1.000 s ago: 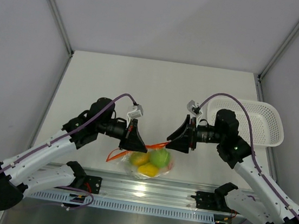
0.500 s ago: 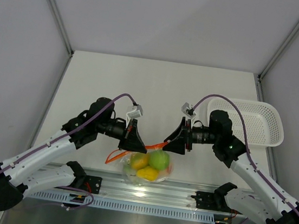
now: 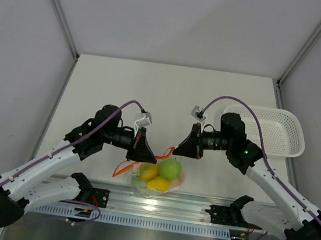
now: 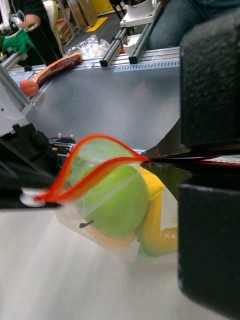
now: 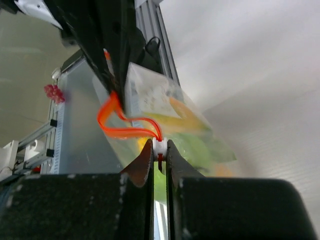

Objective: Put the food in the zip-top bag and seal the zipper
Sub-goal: Adjust the zipper food storage bag at the center of the board.

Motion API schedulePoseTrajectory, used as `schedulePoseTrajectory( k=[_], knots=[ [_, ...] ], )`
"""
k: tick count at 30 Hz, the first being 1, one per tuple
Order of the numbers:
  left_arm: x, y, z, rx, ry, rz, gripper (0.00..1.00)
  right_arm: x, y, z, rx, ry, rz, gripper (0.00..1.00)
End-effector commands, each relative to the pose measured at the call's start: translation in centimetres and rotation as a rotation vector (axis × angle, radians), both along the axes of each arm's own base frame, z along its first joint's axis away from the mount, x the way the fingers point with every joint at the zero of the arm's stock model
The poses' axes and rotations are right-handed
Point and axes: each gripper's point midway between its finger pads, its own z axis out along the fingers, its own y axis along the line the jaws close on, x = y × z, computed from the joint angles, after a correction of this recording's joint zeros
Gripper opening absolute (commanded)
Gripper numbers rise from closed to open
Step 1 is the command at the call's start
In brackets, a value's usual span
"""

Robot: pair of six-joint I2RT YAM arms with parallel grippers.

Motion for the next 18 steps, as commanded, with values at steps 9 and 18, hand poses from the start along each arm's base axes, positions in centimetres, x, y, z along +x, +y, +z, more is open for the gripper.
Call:
schedulePoseTrajectory(
  k=[9,18],
  knots=[
    [2.4,0.3,-0.9,0.098,-0.011,0.121,0.00,-1.1,1.6,6.2,-0.124,-0.285,-0.087,0.00],
    [2.8,1.4,0.3,0.057,-0.126,0.195,0.56,-0.9,1.6,4.5,-0.128,-0.258,-0.110,0.00]
  ],
)
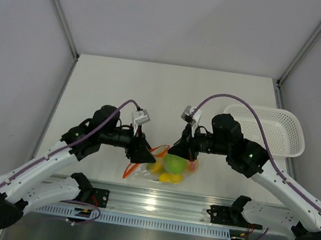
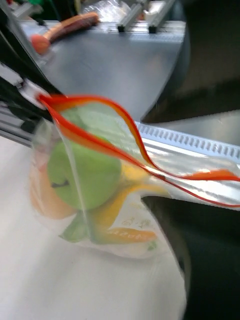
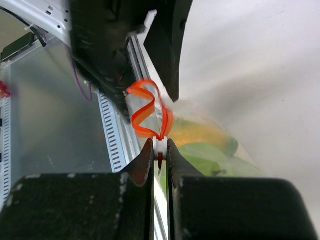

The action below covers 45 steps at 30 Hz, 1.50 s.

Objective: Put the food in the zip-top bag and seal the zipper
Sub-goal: Adjust the zipper food storage bag at the center of the board, then zip the zipper food storage bag at the center of the board.

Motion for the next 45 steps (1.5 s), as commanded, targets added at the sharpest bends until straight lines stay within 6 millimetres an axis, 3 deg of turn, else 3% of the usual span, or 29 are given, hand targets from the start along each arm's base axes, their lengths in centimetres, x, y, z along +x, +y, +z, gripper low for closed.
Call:
schedulePoseTrajectory(
  k=[1,2,4,8,14,18,28,31,37,40,42,43,44,45],
  knots=[
    [0.1,0.5,3.1,-0.097,-0.145,0.013,0.68,0.0,0.0,0.9,0.031,-0.027,-0.004,0.00],
    [-0.4,0.5,4.8,-0.163,-0.203,-0.006,0.76,-0.1,0.1,0.6,0.029,-0.020,0.004,0.00],
    [-0.8,0.4,5.5,-0.203,-0.233,-0.018,0.99,-0.4,0.3,0.6,0.040,-0.010,0.016,0.00],
    [-0.4,0.3,7.6,-0.267,-0.303,0.001,0.99,-0.7,0.4,0.7,0.051,0.006,0.026,0.00],
    [0.3,-1.1,7.7,-0.264,-0.325,0.004,1.00,-0.9,0.9,1.3,0.070,0.045,0.030,0.00],
    [1.2,-2.5,6.9,-0.207,-0.352,0.051,1.00,-0.9,1.4,1.6,0.065,0.077,0.024,0.00],
    [0.0,-3.6,4.6,-0.154,-0.320,-0.024,0.99,-0.4,1.3,2.1,0.065,0.091,-0.021,0.00],
    [-0.2,-3.6,3.2,-0.109,-0.274,-0.032,0.95,-0.1,1.2,2.6,0.071,0.092,-0.041,0.00],
    [-0.9,-3.9,1.8,-0.097,-0.209,-0.066,0.76,0.3,1.0,2.6,0.050,0.102,-0.068,0.00],
    [-1.1,-4.0,1.5,-0.085,-0.193,-0.080,0.48,0.4,0.7,2.8,0.038,0.101,-0.082,0.00],
    [-1.2,-3.9,1.5,-0.078,-0.186,-0.085,0.39,0.4,0.4,3.1,0.035,0.092,-0.090,0.01],
    [-1.3,-3.9,1.4,-0.075,-0.184,-0.094,0.28,0.3,0.3,3.1,0.033,0.087,-0.088,0.05],
    [-1.4,-4.0,1.6,-0.076,-0.183,-0.096,0.21,0.3,0.2,3.1,0.029,0.085,-0.088,0.23],
    [-1.4,-4.0,1.5,-0.076,-0.181,-0.101,0.15,0.3,0.0,2.9,0.024,0.082,-0.092,0.33]
  ],
)
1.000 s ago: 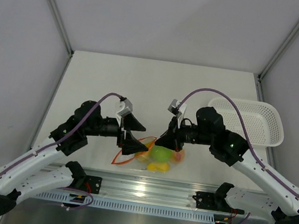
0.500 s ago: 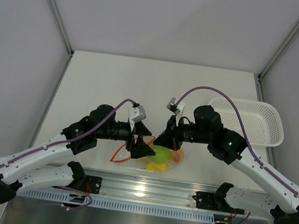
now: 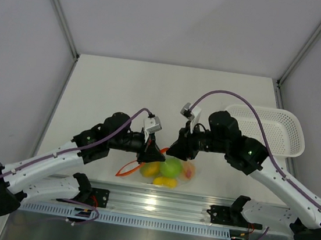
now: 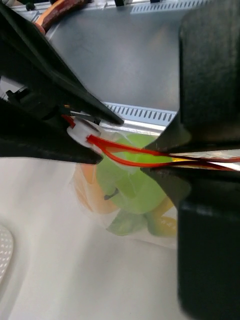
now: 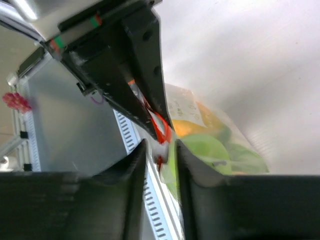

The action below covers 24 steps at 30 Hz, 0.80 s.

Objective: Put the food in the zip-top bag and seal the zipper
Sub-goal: Zip the zipper food storage bag at the center of the board.

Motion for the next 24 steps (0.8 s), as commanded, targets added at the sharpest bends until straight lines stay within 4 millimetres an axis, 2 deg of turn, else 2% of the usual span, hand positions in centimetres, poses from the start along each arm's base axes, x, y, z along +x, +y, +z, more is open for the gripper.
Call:
schedulePoseTrajectory(
  k=[1,3,4,7,9,10,13,14,16,18,24],
  knots=[
    [-0.9,-0.3,0.6,-0.008,0.009,-0.056,0.01,0.5,-0.5,2.8,0.051,-0.074,-0.031,0.40],
    [-0.7,-0.2,0.5,0.004,0.019,-0.046,0.01,0.7,-0.8,2.2,0.038,-0.071,-0.043,0.52],
    [-0.7,-0.2,0.3,0.008,0.026,-0.045,0.01,0.5,-1.1,2.2,0.041,-0.076,-0.038,0.62],
    [-0.8,-0.2,0.5,-0.016,0.037,-0.051,0.01,0.6,-1.5,1.3,0.036,-0.071,-0.046,0.71],
    [-0.9,-0.1,0.7,-0.029,0.045,-0.049,0.01,1.0,-1.9,0.7,0.029,-0.069,-0.061,0.72],
    [-0.9,-0.1,0.7,-0.034,0.043,-0.050,0.01,1.1,-1.9,0.0,0.021,-0.060,-0.065,0.72],
    [-1.1,0.0,1.2,-0.055,0.043,-0.059,0.01,0.9,-1.8,0.0,0.062,-0.061,-0.040,0.71],
    [-1.3,-0.1,1.4,-0.063,0.044,-0.070,0.01,0.6,-1.8,-0.8,0.066,-0.049,-0.025,0.70],
    [-1.2,0.0,1.7,-0.075,0.048,-0.065,0.01,-0.3,-1.3,0.0,0.130,-0.062,0.031,0.68],
    [-1.3,-0.1,1.9,-0.088,0.054,-0.073,0.01,-0.8,-1.3,-0.3,0.155,-0.059,0.052,0.66],
    [-1.6,-0.4,2.4,-0.114,0.074,-0.103,0.00,-1.1,-0.7,-0.1,0.210,-0.080,0.088,0.46]
  ],
)
